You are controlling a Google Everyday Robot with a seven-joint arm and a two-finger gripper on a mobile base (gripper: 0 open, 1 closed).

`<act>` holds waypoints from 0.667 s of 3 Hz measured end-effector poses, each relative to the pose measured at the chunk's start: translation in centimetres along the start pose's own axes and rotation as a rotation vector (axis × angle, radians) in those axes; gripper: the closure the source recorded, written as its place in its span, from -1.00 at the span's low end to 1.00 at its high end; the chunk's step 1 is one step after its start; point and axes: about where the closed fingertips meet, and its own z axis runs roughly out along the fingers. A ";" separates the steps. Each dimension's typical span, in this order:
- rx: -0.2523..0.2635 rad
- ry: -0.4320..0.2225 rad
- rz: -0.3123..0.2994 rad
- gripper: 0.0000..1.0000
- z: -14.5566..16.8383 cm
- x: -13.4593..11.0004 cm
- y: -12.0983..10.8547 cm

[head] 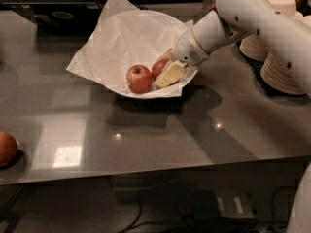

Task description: Pick apple from white bowl

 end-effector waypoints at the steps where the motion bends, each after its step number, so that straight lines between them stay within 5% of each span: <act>1: 0.000 0.000 0.000 0.47 0.0 0.0 0.0; 2: 0.002 0.008 0.012 0.93 0.3 0.3 0.0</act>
Offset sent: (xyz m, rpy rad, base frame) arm 0.0019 -0.0053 -0.0078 -0.0154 0.0103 -0.0336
